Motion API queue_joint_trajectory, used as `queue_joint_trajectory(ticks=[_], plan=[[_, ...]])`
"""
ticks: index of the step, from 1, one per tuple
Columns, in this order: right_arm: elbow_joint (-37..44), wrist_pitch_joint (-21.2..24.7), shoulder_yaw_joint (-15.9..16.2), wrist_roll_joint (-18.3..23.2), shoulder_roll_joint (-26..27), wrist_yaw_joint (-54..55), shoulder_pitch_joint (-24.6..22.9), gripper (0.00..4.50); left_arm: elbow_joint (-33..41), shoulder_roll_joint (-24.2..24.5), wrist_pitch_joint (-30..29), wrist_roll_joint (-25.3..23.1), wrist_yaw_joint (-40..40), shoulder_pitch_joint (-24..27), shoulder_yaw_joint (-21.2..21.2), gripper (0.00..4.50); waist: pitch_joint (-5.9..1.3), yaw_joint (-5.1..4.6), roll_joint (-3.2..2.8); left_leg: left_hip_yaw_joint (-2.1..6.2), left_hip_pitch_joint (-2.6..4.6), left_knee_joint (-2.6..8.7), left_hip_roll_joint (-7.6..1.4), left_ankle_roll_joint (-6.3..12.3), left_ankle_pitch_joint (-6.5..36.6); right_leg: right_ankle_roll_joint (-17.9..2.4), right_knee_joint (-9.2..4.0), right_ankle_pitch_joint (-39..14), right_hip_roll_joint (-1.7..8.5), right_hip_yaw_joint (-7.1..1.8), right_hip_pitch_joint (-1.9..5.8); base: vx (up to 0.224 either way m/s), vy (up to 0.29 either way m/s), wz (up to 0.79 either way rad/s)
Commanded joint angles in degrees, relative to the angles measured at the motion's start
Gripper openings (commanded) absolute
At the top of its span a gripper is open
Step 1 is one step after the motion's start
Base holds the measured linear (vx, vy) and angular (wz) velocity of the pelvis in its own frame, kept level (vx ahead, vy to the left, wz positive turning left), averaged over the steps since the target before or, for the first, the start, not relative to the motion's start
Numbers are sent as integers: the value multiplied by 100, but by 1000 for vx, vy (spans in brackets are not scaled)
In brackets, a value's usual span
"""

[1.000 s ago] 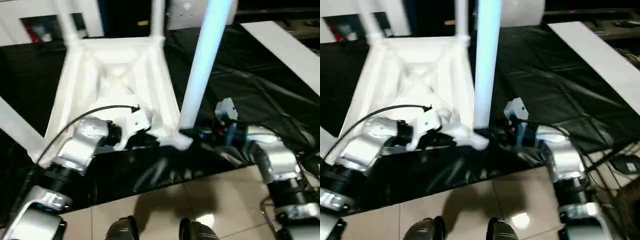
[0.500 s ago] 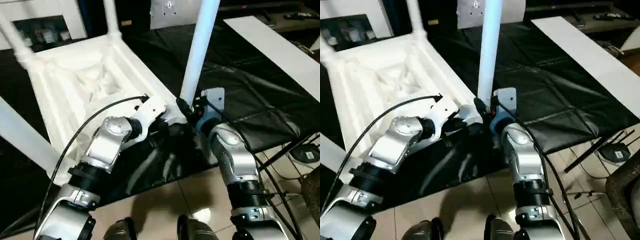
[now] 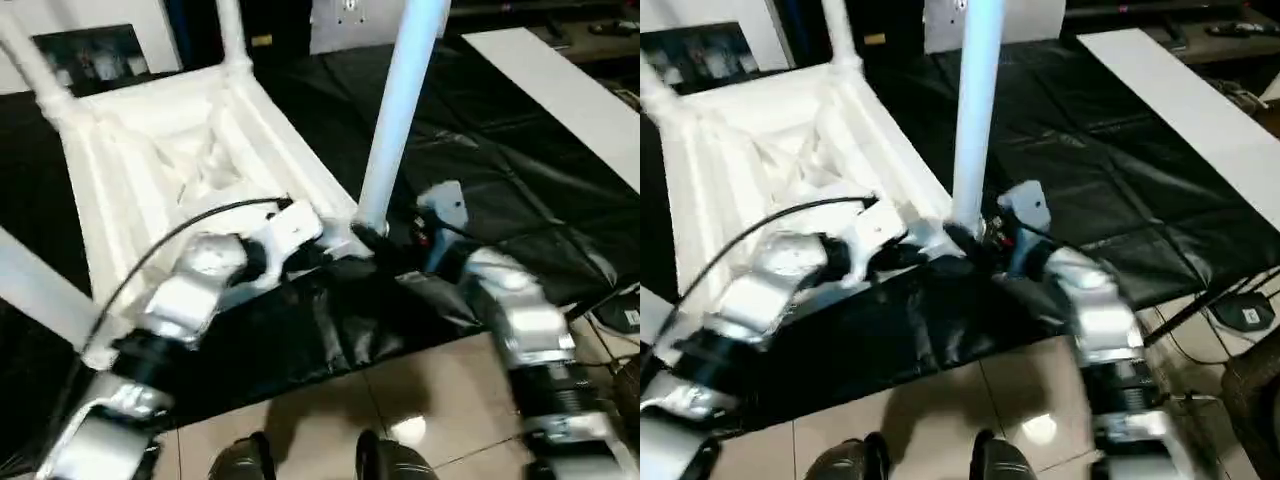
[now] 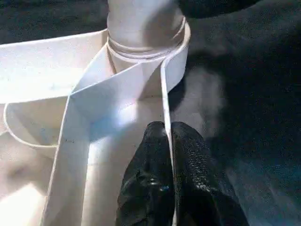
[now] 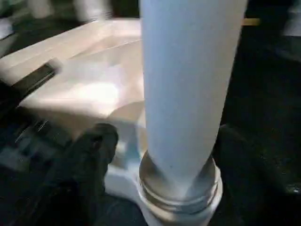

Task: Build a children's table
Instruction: Rotate leg to tighten

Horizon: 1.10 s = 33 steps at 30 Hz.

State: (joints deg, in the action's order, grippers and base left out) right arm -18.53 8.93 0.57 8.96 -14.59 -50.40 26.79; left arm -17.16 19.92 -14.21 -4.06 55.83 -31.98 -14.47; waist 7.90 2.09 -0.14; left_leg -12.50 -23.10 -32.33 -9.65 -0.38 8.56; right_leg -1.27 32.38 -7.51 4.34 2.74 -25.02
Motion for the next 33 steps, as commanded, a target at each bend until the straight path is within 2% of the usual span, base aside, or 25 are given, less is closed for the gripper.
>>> queue_joint_trajectory(ticks=[1,3,4,5,7,11,12,16,18,21,24,28,29,33], plan=[[-78,-126,79,139,-140,-594,96,382,250,79,547,331,676,81,-145,0,-519,24,35,185,180,293,-350,599,1074,-1359,-290,-1258,414,-248,358,0,0,0],[-16,-190,167,320,-371,-1255,94,382,197,214,696,479,1003,117,-158,0,-507,69,12,176,230,295,-371,534,1213,-1359,-296,-1483,382,-240,308,0,0,0],[13,-222,234,411,-485,-1574,89,382,156,292,785,505,1153,115,-185,0,-499,92,27,176,218,306,-391,495,1299,-1324,-289,-1612,378,-236,311,0,0,0],[20,-232,255,439,-520,-1670,87,382,143,316,813,511,1199,114,-194,0,-502,114,17,178,231,303,-395,471,1333,-1310,-287,-1664,384,-235,306,0,0,0],[-1,-431,398,502,-709,-2171,93,382,50,447,941,548,1485,95,-246,0,-507,142,40,168,247,301,-398,432,1421,-1269,-285,-1773,389,-244,288,0,0,0],[-85,-338,570,618,-893,-2792,147,382,-59,541,1125,655,1853,36,-291,0,-486,175,65,190,233,311,-389,283,1647,-1134,-320,-2351,428,-259,264,0,0,0],[-118,-320,612,625,-931,-2947,166,366,-80,562,1171,685,1961,16,-301,0,-484,174,78,197,231,310,-393,261,1670,-1113,-322,-2424,427,-263,263,0,0,0],[-356,-317,780,627,-1063,-3392,301,344,-158,641,1234,784,2335,-93,-369,0,-487,191,67,191,242,303,-391,244,1672,-1140,-324,-2434,431,-267,249,0,0,0],[-461,-362,828,622,-1092,-3497,359,313,-204,681,1299,771,2430,-130,-415,0,-488,212,55,188,252,302,-399,239,1673,-1161,-317,-2377,428,-272,241,0,0,0],[-525,-394,856,603,-1110,-3577,400,301,-245,697,1333,771,2477,-156,-426,0,-508,251,52,183,251,294,-403,244,1589,-1227,-285,-2161,422,-269,245,0,0,0],[-553,-404,896,591,-1127,-3700,438,266,-316,709,1388,728,2506,-192,-427,0,-515,267,56,177,241,284,-402,277,1518,-1297,-255,-1958,419,-265,256,0,0,0],[-587,-383,938,628,-1127,-3804,474,241,-381,708,1446,711,2522,-218,-413,0,-515,279,71,176,230,273,-396,309,1455,-1244,-269,-2071,432,-266,266,0,0,0],[-587,-383,956,639,-1125,-3827,475,221,-399,709,1449,717,2530,-225,-410,0,-516,284,69,177,228,272,-398,324,1425,-1237,-264,-2052,427,-262,265,0,0,0],[-571,-369,981,661,-1128,-3859,462,202,-419,712,1452,726,2528,-234,-410,0,-509,279,75,181,229,279,-399,316,1458,-1220,-267,-2125,424,-258,258,0,0,0]])
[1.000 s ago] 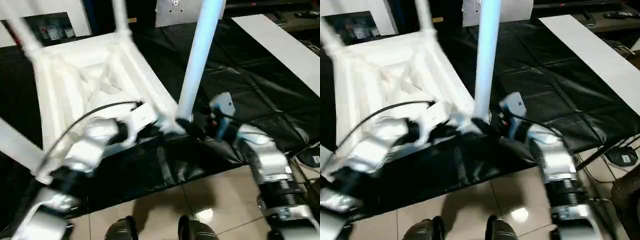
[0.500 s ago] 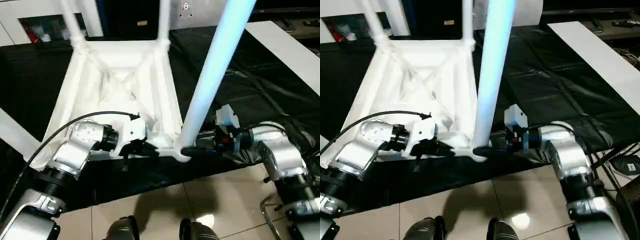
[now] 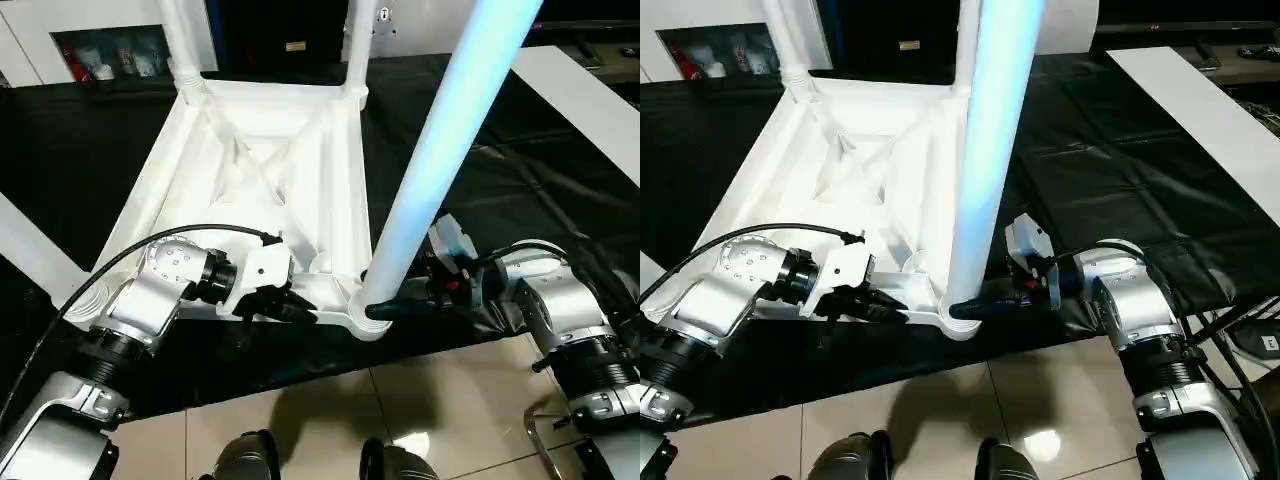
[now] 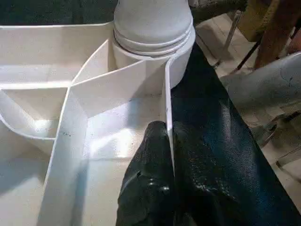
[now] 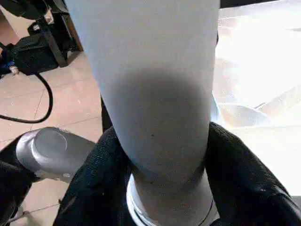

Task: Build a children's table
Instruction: Rotate leg to tighten

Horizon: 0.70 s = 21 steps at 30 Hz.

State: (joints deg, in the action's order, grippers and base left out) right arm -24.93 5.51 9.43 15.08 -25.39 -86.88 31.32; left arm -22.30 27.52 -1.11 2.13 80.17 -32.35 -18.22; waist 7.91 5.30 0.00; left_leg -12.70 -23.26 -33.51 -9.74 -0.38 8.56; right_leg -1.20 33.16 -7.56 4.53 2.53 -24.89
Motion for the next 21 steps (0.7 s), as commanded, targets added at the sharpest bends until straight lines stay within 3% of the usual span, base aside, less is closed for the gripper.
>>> queue_joint_trajectory(ticks=[1,7,10,11,12,14,15,16,17,18,19,21], plan=[[119,-4,114,59,-48,-210,-37,201,93,-53,114,122,55,-189,-12,0,-505,-41,56,202,247,397,-390,312,1469,-1223,-350,-2138,407,-237,243,0,0,0],[406,233,118,-174,160,684,-301,197,297,-138,-216,66,-448,-79,130,0,-481,-54,43,218,234,416,-382,250,1563,-1145,-369,-2333,414,-238,241,0,0,0],[560,422,63,-263,403,1284,-409,196,441,-221,-505,-34,-764,-40,155,0,-450,-83,40,236,238,452,-392,113,1771,-1056,-397,-2590,410,-244,227,0,0,0],[694,677,-7,-355,713,1973,-508,196,610,-375,-867,-114,-1164,-11,211,0,-412,-116,11,251,255,463,-378,17,1958,-1018,-419,-2850,413,-247,201,0,0,0],[714,739,-29,-368,793,2131,-522,195,643,-419,-957,-135,-1264,-13,225,0,-406,-123,20,265,255,474,-378,-25,2046,-957,-453,-3039,420,-241,197,-52,5,-8],[851,1145,-170,-507,1426,3351,-622,194,842,-838,-1662,-278,-2091,-83,348,0,-379,-230,31,326,271,481,-341,-196,2386,-733,-518,-3636,435,-197,178,0,0,0],[851,1145,-170,-507,1426,3351,-622,194,842,-838,-1662,-278,-2091,-83,348,0,-365,-292,27,345,263,493,-337,-269,2481,-649,-533,-3793,431,-180,174,0,0,0],[851,1145,-170,-507,1426,3351,-622,194,842,-838,-1662,-278,-2091,-83,348,0,-371,-323,32,361,272,483,-329,-281,2567,-596,-551,-3883,438,-167,170,0,0,0],[938,1343,-196,-634,1969,4263,-681,194,852,-1326,-2129,-371,-2849,-251,465,0,-354,-370,35,380,255,480,-309,-238,2662,-490,-590,-4027,446,-142,188,0,0,0],[944,1370,-193,-660,2062,4420,-683,194,852,-1413,-2202,-384,-2974,-281,476,0,-333,-400,26,363,252,497,-324,-277,2669,-479,-587,-3996,424,-159,165,0,0,0],[949,1394,-190,-684,2148,4566,-685,194,852,-1495,-2269,-396,-3091,-308,487,0,-331,-427,22,381,305,476,-302,-286,2794,-432,-651,-4147,426,-123,118,0,0,0],[763,1329,-261,-855,2506,5260,-594,194,757,-1828,-2422,-482,-3584,-431,529,0,-320,-474,-7,411,336,470,-280,-251,2964,-301,-735,-4266,423,-35,131,0,0,0]])
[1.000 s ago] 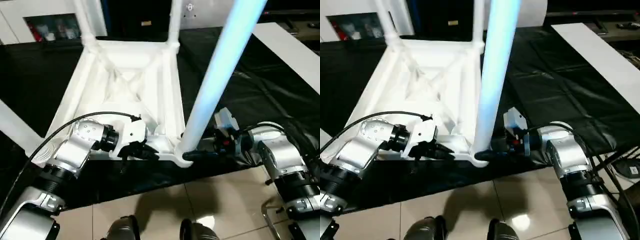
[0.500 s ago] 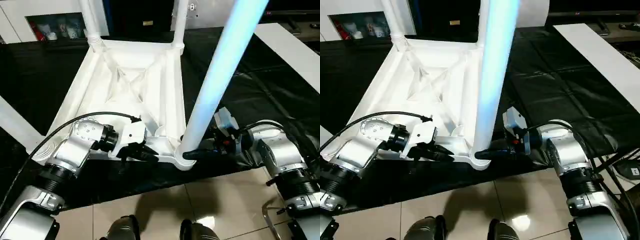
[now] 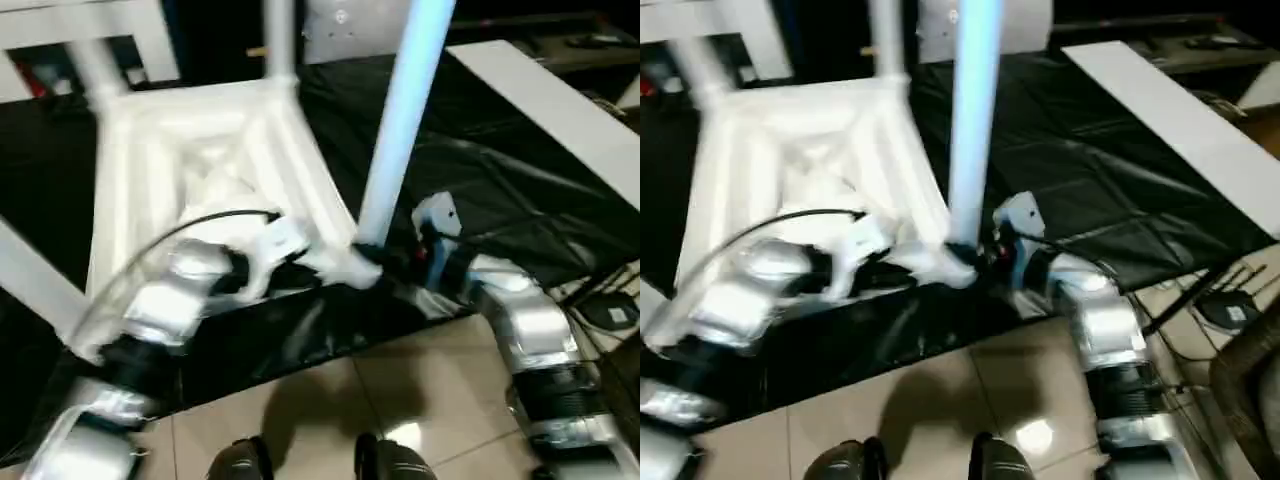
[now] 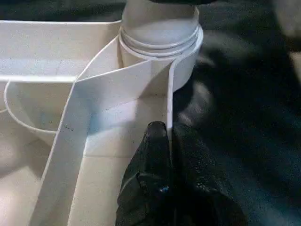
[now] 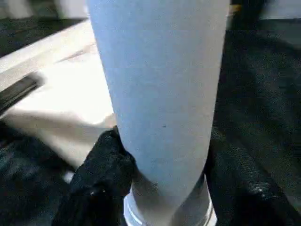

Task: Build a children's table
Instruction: Rotate leg to tighten

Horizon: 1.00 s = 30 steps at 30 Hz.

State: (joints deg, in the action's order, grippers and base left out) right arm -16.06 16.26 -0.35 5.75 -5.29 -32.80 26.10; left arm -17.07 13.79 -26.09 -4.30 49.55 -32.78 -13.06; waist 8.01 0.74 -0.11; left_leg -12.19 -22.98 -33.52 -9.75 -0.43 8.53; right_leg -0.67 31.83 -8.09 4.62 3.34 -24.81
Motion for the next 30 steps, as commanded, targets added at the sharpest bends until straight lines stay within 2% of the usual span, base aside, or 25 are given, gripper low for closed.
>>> queue_joint_trajectory(ticks=[1,2,3,4,5,6,8,9,10,11,12,14,15,17,19,20,21,22,23,24,25,27,29,30], plan=[[-124,254,717,78,496,-147,-72,194,235,-455,76,161,-522,-388,14,0,-319,-39,-10,370,306,482,-281,-241,3059,-335,-617,-4187,399,-85,128,0,0,0],[-240,255,632,5,714,262,-2,194,160,-639,13,46,-879,-451,48,0,-307,-66,-61,393,332,512,-304,-271,3298,-304,-629,-4029,377,-10,140,0,0,0],[-240,255,632,5,714,262,-2,194,160,-639,13,46,-879,-451,48,0,-297,-89,-75,399,349,535,-321,-294,3447,-310,-644,-3924,366,20,136,0,0,0],[-321,192,537,-71,940,671,64,194,115,-807,-83,-70,-1169,-504,59,0,-299,-107,-64,413,374,554,-324,-305,3635,-297,-662,-3726,353,71,171,0,0,0],[-358,156,458,-52,1101,874,102,250,78,-932,-151,-150,-1387,-540,77,0,-277,-118,-115,406,420,584,-348,-337,3804,-359,-671,-3510,364,115,163,0,0,0],[-340,117,413,-20,1210,999,109,264,36,-985,-161,-227,-1517,-576,59,0,-265,-129,-148,439,376,636,-367,-357,3925,-349,-640,-3363,375,159,235,0,0,0],[-301,108,402,44,1211,935,90,269,16,-949,-130,-258,-1511,-590,38,0,-266,-138,-140,443,377,690,-379,-408,4147,-357,-591,-3147,370,156,262,0,0,0],[-301,108,402,44,1211,935,90,280,16,-949,-130,-258,-1511,-590,38,0,-264,-139,-132,436,373,690,-372,-405,4109,-373,-593,-3107,392,134,261,0,0,0],[-228,126,393,51,1196,908,45,304,52,-894,-153,-290,-1504,-579,19,0,-255,-133,-122,409,400,645,-323,-375,3961,-395,-647,-3233,446,91,199,0,0,0],[-166,24,409,17,1035,773,-20,304,111,-736,-64,-269,-1335,-521,-17,0,-259,-124,-100,399,390,585,-282,-294,3665,-389,-700,-3444,515,60,190,0,0,0],[-160,11,412,13,1017,757,-26,316,116,-720,-52,-266,-1315,-514,-20,0,-260,-102,-95,399,358,568,-281,-204,3399,-352,-723,-3593,556,39,204,0,0,0],[-136,-73,424,-22,928,692,-59,322,143,-639,15,-255,-1214,-479,-39,0,-265,-90,-100,401,313,591,-305,-144,3138,-353,-699,-3526,541,19,227,0,0,0],[-105,-246,367,-37,675,443,-127,345,167,-457,131,-259,-999,-397,-47,0,-267,-90,-95,399,305,601,-311,-140,3092,-382,-689,-3440,527,16,227,0,0,0],[-45,-398,278,35,261,-46,-185,360,186,-190,407,-203,-614,-283,-78,0,-279,-73,-89,388,284,619,-331,-116,3016,-439,-638,-3140,505,-7,252,0,0,0],[-5,-494,252,116,37,-355,-194,363,226,-65,517,-123,-377,-214,-101,0,-298,-55,-87,380,254,616,-335,-57,2889,-555,-597,-2891,516,-31,278,0,0,0],[0,-502,248,144,-24,-451,-189,375,230,-34,576,-111,-328,-198,-105,0,-301,-52,-87,359,244,613,-344,-14,2765,-680,-581,-2727,520,-56,273,0,0,0],[8,-560,231,245,-300,-878,-156,390,265,104,785,-22,-51,-120,-125,0,-310,-48,-82,347,246,603,-345,-2,2691,-746,-570,-2647,527,-69,267,0,0,0],[6,-571,226,259,-350,-957,-148,405,271,134,813,-5,-2,-106,-132,0,-317,-23,-66,315,243,579,-336,90,2484,-870,-544,-2517,521,-97,269,0,0,0],[2,-608,212,303,-508,-1202,-125,410,289,226,902,48,150,-65,-157,0,-330,13,-70,307,269,563,-338,94,2427,-886,-536,-2475,520,-101,268,0,0,0],[32,-657,216,422,-910,-1825,-73,410,352,480,1131,230,637,44,-232,0,-322,22,-61,284,276,549,-339,140,2344,-984,-523,-2390,516,-130,244,0,0,0],[32,-657,216,422,-910,-1825,-73,429,352,480,1131,230,637,44,-232,0,-329,26,-48,283,246,540,-336,162,2274,-1009,-488,-2349,515,-135,279,0,0,0],[11,-708,247,480,-1120,-2143,-36,446,336,645,1381,281,920,83,-303,0,-347,60,-58,246,255,525,-349,233,2065,-1119,-445,-2183,504,-170,257,28,-25,5],[-67,-791,358,516,-1436,-2685,37,446,307,878,1658,441,1484,124,-360,0,-367,127,-27,217,246,490,-344,325,1829,-1172,-399,-2069,499,-191,259,0,0,0],[-76,-805,375,528,-1477,-2775,48,446,314,902,1665,482,1571,127,-358,0,-399,180,-33,201,262,470,-350,380,1618,-1225,-361,-1851,484,-199,261,0,0,0]])
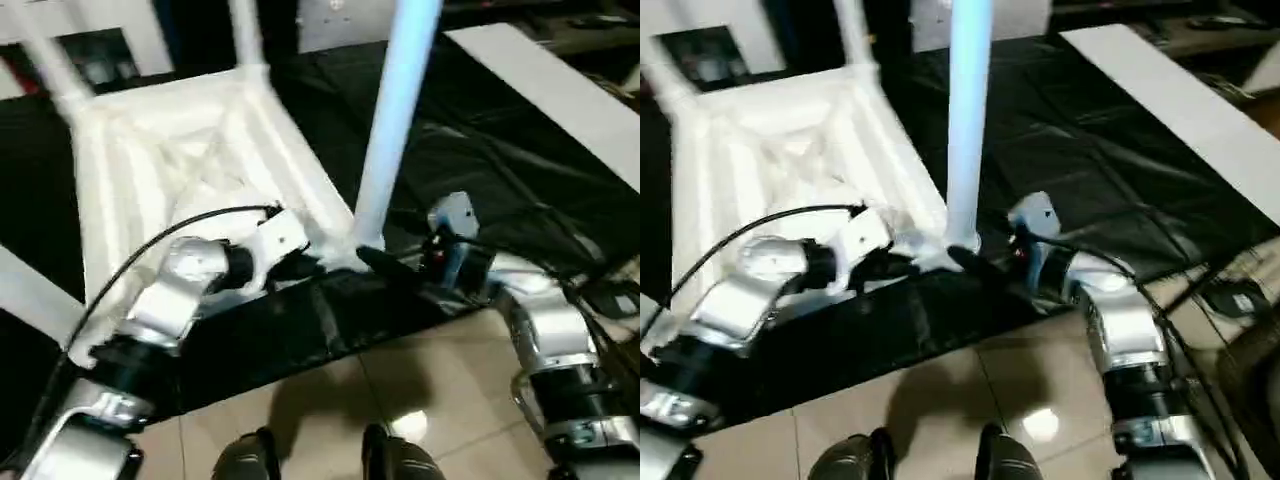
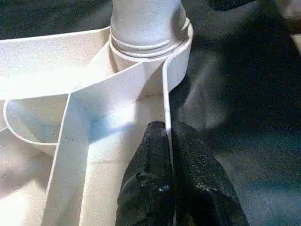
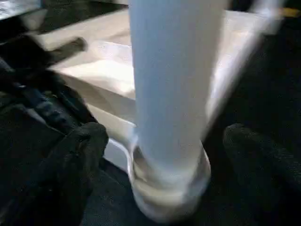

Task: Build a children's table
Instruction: Rotate leg to tighten

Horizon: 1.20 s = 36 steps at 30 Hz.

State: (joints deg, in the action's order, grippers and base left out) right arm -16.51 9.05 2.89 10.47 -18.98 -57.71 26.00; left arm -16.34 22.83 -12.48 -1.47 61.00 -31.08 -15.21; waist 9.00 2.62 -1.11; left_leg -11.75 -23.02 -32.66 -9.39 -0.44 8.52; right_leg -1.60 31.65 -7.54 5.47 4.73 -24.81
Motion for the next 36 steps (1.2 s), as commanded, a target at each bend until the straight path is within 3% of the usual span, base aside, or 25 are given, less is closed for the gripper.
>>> queue_joint_trajectory(ticks=[1,4,6,10,13,15,18,22,25,36], plan=[[-47,-102,80,80,-177,-437,78,446,253,38,314,266,570,-39,-139,0,-498,11,68,147,257,379,-391,413,1522,-1180,-306,-1753,383,-340,259,0,0,0],[-139,-140,229,206,-421,-1123,203,446,184,278,528,364,1100,-101,-232,0,-517,122,93,61,309,313,-394,581,1296,-1352,-220,-1431,316,-406,182,65,-37,20],[-164,-153,261,214,-456,-1219,227,446,161,315,589,367,1177,-114,-261,0,-552,131,99,78,212,297,-390,697,948,-1438,-112,-1112,322,-398,261,31,-14,7],[-331,-218,398,256,-610,-1758,356,430,65,413,757,428,1494,-193,-358,0,-570,188,116,79,182,260,-389,874,633,-1499,-59,-855,318,-382,276,13,-5,1],[-490,-250,523,306,-707,-2110,468,430,-40,420,856,444,1642,-258,-395,0,-544,193,126,90,175,273,-390,795,825,-1416,-114,-1298,332,-373,275,0,0,0],[-514,-257,553,309,-726,-2199,490,400,-55,415,865,449,1663,-271,-401,0,-522,194,133,103,189,296,-401,656,1046,-1315,-157,-1703,338,-377,268,0,0,0],[-520,-132,596,420,-771,-2526,540,390,-57,396,856,507,1770,-287,-418,0,-505,192,143,112,209,314,-411,543,1207,-1232,-189,-1990,339,-383,249,0,0,0],[-534,-53,633,504,-835,-2742,590,350,-100,407,902,499,1822,-299,-439,0,-502,195,142,115,226,324,-418,473,1294,-1211,-204,-2097,338,-390,237,0,0,0],[-603,-49,669,510,-873,-2856,626,308,-151,418,941,486,1848,-310,-444,0,-515,190,154,125,201,320,-413,452,1283,-1199,-190,-2078,352,-387,262,0,0,0],[-764,-58,743,468,-882,-2956,675,227,-301,436,1056,416,1810,-367,-455,0,-533,210,147,117,193,296,-407,545,1090,-1286,-160,-1834,345,-381,267,0,0,0]])
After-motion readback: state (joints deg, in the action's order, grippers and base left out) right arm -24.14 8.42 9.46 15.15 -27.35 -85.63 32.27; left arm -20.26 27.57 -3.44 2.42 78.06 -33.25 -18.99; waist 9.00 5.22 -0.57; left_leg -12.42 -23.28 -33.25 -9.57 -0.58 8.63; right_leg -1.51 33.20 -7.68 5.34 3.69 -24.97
